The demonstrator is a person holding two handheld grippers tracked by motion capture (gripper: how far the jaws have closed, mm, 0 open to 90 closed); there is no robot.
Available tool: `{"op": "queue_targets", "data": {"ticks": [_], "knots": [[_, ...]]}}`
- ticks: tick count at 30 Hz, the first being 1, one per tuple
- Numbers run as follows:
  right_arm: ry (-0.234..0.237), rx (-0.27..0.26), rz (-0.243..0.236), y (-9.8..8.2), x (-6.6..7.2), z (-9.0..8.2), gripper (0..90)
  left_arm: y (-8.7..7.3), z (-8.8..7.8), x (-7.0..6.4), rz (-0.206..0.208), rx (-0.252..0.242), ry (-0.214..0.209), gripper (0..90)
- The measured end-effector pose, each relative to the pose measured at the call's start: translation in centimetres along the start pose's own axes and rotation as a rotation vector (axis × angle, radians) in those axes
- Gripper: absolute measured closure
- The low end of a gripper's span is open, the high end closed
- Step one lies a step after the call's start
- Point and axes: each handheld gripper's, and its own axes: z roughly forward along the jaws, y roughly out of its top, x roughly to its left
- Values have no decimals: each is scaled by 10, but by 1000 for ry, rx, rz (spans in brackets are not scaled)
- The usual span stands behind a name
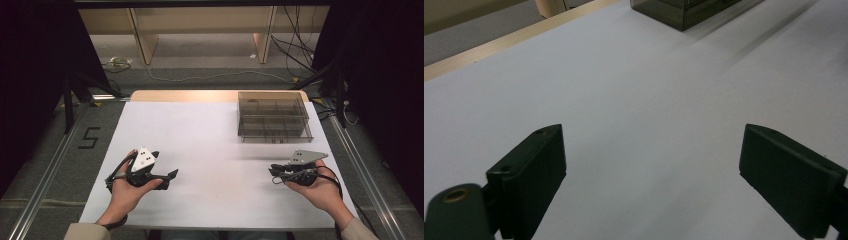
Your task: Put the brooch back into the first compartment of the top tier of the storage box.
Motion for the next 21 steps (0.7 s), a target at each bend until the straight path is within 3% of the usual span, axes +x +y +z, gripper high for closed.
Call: {"op": "queue_targets", "data": {"ticks": [21], "knots": [[2,-12,-8,8,1,5,792,0,0,0,0,0,-1,116]]}}
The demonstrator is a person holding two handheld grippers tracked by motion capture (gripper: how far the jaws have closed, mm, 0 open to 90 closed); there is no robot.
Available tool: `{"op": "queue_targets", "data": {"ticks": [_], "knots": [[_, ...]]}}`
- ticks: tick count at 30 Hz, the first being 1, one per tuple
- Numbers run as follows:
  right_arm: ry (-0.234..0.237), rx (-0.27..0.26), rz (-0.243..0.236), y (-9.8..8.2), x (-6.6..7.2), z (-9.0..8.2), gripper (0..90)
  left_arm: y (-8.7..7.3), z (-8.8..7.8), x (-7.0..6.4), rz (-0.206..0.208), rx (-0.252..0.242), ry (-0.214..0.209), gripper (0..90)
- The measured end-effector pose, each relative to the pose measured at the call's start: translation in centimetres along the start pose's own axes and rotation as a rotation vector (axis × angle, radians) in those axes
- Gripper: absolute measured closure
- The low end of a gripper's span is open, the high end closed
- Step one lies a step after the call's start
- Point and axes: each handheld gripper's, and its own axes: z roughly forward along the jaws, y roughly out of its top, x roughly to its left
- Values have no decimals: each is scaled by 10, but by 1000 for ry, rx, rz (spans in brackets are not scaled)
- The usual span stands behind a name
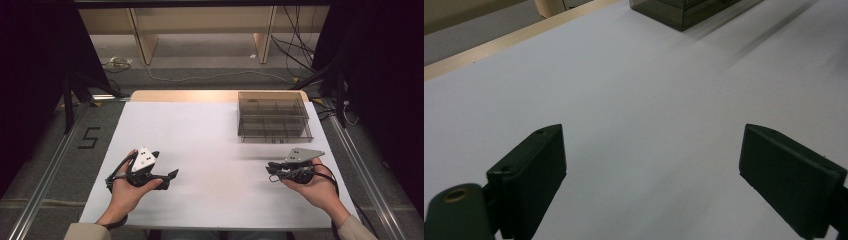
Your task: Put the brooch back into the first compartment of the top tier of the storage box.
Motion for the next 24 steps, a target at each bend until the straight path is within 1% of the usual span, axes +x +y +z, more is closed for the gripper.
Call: {"op": "queue_targets", "data": {"ticks": [24], "knots": [[-8,-12,4,5,-2,4,792,0,1,0,3,4,-1,117]]}}
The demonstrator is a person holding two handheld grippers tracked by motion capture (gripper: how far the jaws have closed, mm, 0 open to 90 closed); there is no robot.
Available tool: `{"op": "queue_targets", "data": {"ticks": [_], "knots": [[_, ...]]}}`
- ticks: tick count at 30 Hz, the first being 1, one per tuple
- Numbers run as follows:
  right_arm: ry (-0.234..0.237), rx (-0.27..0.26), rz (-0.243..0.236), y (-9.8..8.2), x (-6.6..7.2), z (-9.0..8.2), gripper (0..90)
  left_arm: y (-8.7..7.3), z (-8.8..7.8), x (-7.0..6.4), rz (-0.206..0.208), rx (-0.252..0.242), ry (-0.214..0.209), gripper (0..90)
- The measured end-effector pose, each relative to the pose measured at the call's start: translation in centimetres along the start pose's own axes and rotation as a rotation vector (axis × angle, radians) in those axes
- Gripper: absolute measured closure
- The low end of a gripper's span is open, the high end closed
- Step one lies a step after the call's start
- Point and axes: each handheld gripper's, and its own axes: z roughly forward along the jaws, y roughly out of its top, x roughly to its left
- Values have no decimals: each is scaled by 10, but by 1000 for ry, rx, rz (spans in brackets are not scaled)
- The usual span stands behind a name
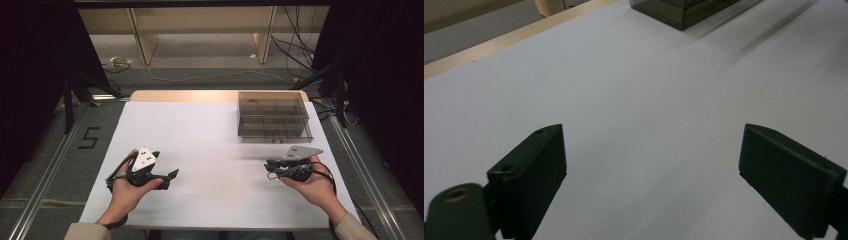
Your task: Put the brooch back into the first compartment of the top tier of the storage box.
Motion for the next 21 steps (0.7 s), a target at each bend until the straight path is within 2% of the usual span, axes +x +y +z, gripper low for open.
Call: {"op": "queue_targets", "data": {"ticks": [21], "knots": [[-9,-10,8,6,-1,5,792,0,0,0,-2,0,-2,119]]}}
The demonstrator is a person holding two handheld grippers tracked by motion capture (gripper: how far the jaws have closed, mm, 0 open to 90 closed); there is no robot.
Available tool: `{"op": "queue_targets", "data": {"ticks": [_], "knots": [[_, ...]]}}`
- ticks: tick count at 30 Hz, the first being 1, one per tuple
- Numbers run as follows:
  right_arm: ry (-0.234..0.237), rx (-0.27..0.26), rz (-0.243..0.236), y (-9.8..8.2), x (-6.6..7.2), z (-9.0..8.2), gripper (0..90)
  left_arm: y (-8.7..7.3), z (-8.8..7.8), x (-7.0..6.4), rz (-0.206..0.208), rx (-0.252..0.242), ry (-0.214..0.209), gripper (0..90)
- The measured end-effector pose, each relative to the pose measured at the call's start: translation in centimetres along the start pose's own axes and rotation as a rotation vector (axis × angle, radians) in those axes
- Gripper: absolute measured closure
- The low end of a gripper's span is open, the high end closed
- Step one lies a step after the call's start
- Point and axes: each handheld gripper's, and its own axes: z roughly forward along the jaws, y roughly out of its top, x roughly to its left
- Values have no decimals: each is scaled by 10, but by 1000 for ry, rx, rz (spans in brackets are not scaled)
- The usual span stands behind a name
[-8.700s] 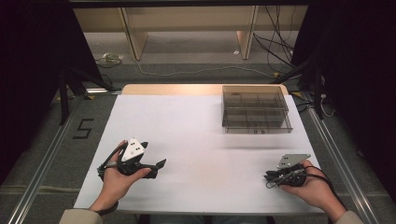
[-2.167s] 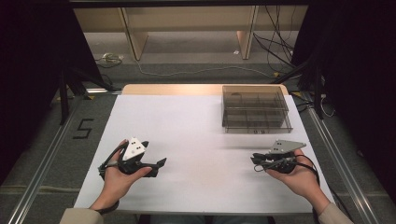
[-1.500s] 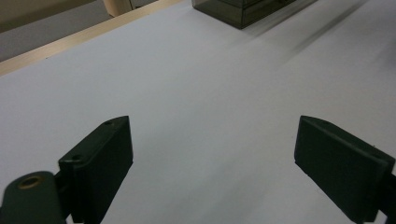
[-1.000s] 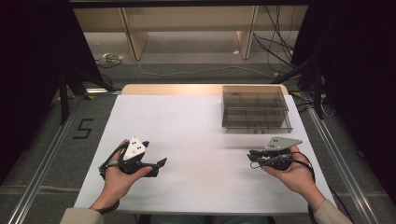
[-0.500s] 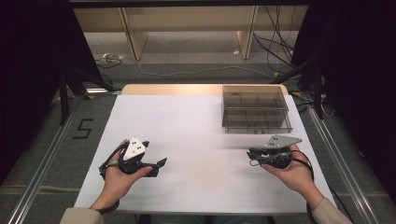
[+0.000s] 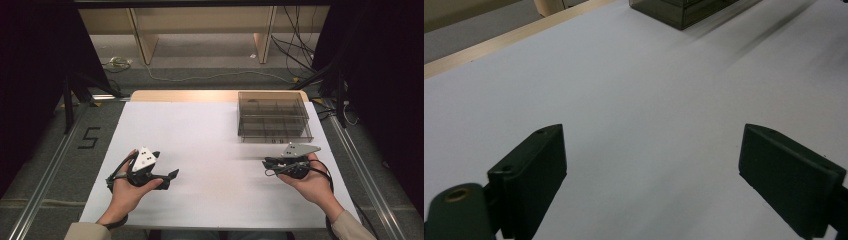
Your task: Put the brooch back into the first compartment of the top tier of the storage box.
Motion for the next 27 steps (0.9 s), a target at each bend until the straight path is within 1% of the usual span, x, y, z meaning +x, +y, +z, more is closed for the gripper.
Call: {"op": "queue_targets", "data": {"ticks": [27], "knots": [[-12,-9,4,5,-1,4,792,0,0,0,-1,-2,0,120]]}}
